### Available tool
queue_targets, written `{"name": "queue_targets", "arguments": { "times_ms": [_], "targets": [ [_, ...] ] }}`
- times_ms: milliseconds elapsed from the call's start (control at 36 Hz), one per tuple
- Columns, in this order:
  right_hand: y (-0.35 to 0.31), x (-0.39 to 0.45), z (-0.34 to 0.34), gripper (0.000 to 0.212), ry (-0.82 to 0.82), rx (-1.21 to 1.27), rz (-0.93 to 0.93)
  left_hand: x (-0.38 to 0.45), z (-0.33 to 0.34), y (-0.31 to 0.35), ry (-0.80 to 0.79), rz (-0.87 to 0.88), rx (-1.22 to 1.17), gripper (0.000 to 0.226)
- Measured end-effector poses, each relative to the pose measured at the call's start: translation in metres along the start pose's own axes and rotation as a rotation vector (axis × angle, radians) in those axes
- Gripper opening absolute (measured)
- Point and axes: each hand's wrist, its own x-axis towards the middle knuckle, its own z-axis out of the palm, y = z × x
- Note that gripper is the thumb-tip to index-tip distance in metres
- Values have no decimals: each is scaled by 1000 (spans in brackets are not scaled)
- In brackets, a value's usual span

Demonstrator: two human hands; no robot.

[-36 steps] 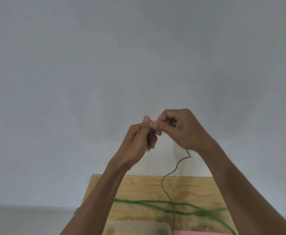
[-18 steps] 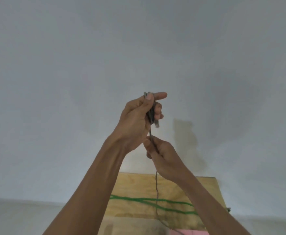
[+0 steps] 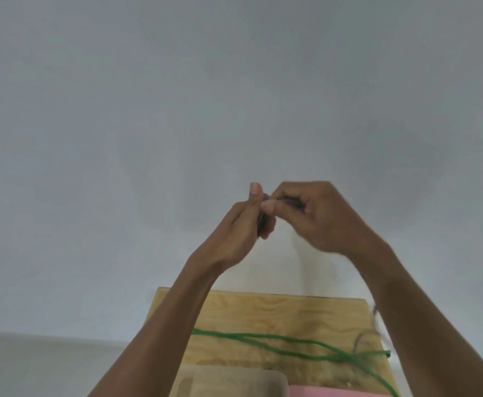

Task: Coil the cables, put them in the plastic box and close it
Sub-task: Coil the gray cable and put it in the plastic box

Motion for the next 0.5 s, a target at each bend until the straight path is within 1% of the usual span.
{"name": "queue_targets", "arguments": {
  "times_ms": [56, 111, 194, 222, 278, 361, 389, 444, 500],
  "targets": [
    [5, 10, -8, 23, 38, 49, 16, -3, 4, -4, -25, -56, -172, 78],
    [14, 17, -10, 23, 77, 176, 37, -3, 7, -5, -29, -78, -333, 73],
    [28, 20, -4, 14, 142, 414, 110, -2, 10, -4, -36, -66, -502, 62],
    [33, 20, 1, 14, 156, 487, 134, -2, 10, -3, -43, -59, -539, 58],
    [42, 17, 14, 21, 166, 577, 180, -2, 9, 0, -60, -54, -603, 53],
    [46, 10, 32, 17, 157, 681, 221, 0, 5, 4, -83, -38, -695, 51],
    [46, 7, 38, 22, 151, 709, 236, 2, 3, 6, -83, -27, -712, 49],
    [46, 1, 52, 36, 164, 694, 299, 6, 0, 10, -66, -17, -735, 45],
    [47, -4, 64, 40, 165, 665, 327, 10, -5, 10, -46, -15, -749, 42]
  ]
}}
